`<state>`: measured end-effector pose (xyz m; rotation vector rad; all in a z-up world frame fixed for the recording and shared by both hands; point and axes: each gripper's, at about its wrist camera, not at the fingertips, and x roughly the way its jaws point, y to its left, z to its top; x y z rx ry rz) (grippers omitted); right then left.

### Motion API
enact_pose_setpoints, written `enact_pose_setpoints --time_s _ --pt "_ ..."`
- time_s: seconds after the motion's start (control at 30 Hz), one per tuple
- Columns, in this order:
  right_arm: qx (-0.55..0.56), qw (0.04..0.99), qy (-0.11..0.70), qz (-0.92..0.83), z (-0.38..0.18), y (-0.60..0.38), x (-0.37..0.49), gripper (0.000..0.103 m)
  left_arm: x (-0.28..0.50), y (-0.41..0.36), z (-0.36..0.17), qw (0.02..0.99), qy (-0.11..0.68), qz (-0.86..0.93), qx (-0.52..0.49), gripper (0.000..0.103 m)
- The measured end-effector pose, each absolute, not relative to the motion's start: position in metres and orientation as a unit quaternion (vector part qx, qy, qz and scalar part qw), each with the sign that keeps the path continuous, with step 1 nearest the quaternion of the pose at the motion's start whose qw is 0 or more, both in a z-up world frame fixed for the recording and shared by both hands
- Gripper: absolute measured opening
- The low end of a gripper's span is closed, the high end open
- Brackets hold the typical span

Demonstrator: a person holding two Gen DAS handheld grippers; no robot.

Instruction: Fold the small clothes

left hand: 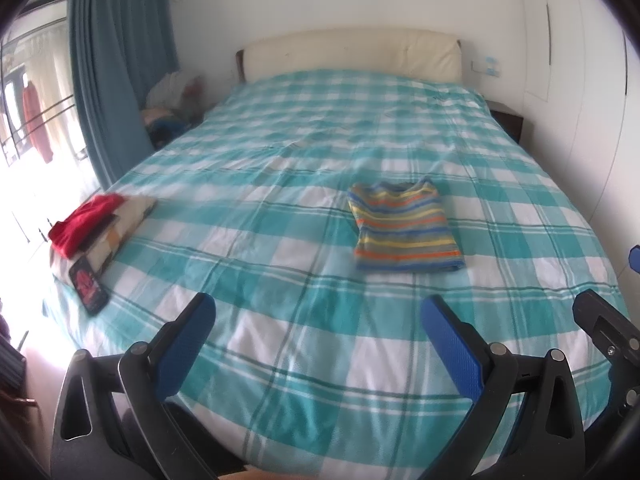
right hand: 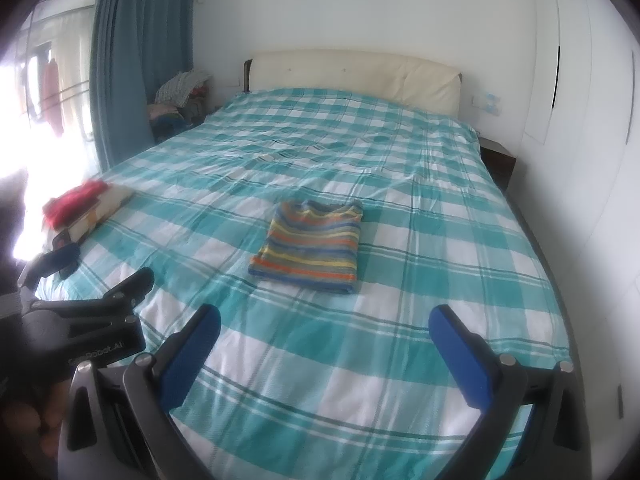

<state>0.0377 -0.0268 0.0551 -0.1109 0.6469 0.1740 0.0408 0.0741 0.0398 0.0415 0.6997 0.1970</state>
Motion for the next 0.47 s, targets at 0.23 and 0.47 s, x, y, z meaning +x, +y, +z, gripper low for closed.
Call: enact_pose_setpoints --time_s 0.23,0.47 --pt "-0.053 0.943 0.319 0.086 0.0551 -0.028 0.0375 0.102 0.038 0.0656 0.0415 0.939 0.334 0.082 0.014 0.103" --pt "-0.052 0.942 0.32 0.085 0.0536 -0.0287 0.0377 0.102 0.0346 0.0702 0.0439 0.941 0.325 0.093 0.004 0.103"
